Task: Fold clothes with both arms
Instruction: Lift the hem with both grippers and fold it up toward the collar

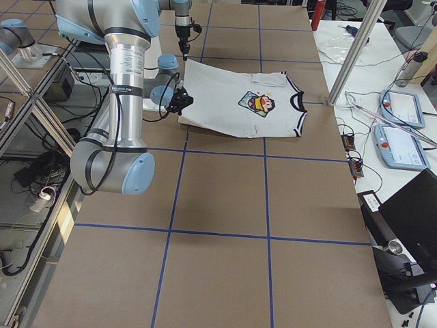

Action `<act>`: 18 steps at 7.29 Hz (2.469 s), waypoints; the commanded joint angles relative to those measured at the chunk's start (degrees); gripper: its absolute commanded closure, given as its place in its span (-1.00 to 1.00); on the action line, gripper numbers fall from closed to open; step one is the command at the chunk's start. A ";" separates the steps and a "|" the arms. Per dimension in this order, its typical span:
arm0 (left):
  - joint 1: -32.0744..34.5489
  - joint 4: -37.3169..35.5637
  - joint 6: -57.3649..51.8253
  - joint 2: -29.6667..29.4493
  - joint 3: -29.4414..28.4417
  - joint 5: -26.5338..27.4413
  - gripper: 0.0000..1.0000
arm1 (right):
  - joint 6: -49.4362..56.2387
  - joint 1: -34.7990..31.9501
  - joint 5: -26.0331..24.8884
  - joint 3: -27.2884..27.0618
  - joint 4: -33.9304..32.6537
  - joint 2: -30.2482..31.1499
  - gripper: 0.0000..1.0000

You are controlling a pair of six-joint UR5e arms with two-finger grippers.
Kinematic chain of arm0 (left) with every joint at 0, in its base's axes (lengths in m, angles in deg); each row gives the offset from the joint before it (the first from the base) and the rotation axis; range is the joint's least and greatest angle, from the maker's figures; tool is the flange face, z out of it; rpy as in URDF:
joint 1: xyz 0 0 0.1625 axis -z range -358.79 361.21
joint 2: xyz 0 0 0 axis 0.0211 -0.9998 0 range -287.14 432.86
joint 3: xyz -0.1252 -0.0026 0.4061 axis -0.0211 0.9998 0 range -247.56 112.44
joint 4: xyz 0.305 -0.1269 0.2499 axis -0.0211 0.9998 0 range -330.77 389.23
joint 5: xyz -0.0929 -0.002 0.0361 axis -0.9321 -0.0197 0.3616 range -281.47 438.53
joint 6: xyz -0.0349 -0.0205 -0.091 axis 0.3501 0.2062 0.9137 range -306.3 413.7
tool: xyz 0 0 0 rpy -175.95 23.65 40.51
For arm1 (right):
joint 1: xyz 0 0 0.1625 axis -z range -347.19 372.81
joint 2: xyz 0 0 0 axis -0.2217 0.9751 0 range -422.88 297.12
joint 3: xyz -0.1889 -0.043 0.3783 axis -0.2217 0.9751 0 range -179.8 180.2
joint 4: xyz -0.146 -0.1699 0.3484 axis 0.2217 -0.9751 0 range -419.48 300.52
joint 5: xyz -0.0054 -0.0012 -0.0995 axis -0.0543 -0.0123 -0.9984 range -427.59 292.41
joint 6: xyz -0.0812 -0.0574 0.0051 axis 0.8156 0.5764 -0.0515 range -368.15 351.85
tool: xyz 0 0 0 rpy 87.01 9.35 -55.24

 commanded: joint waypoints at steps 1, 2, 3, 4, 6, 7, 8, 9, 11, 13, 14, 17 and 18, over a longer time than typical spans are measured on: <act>2.94 -2.49 -0.49 -0.53 5.14 -0.12 1.00 | 0.39 -5.66 0.65 -2.50 -0.09 0.22 1.00; 8.46 -2.58 -7.91 -2.10 4.37 -0.82 1.00 | 4.40 -10.50 0.82 -0.24 -0.26 -1.79 1.00; 15.39 -2.58 -17.47 -5.08 0.97 -1.17 1.00 | 14.01 -17.50 0.82 6.74 -1.48 -8.59 1.00; 21.81 -2.49 -23.74 -9.37 -5.25 -2.22 1.00 | 19.94 -22.71 1.52 14.56 -4.54 -16.41 1.00; 30.37 -1.88 -30.98 -17.72 -19.74 -4.07 1.00 | 28.83 -32.30 5.55 26.79 -7.38 -27.77 1.00; 33.71 0.39 -33.80 -20.11 -25.81 -4.08 1.00 | 30.96 -34.43 5.57 34.60 -6.78 -33.13 1.00; 36.09 5.72 -36.18 -21.70 -32.05 -3.99 1.00 | 32.72 -35.76 5.57 42.51 -6.42 -38.32 1.00; 37.77 9.69 -36.46 -23.20 -36.99 -3.99 1.00 | 33.18 -37.51 5.48 50.59 -1.81 -42.63 1.00; 39.27 12.61 -40.21 -25.57 -43.60 -3.81 1.00 | 34.49 -39.98 5.57 60.22 5.78 -45.21 1.00; 40.59 19.19 -41.20 -27.86 -51.94 -3.55 1.00 | 35.02 -40.68 5.48 65.94 6.93 -48.55 1.00; 41.38 21.22 -43.21 -28.22 -54.24 -3.55 1.00 | 35.03 -40.86 5.31 69.18 10.94 -49.35 1.00; 41.48 26.59 -43.50 -31.29 -62.16 -3.37 1.00 | 35.38 -40.87 4.43 72.81 12.30 -50.67 1.00; 41.48 27.21 -43.58 -31.65 -63.39 -3.37 1.00 | 35.47 -40.87 4.34 73.34 12.39 -50.94 1.00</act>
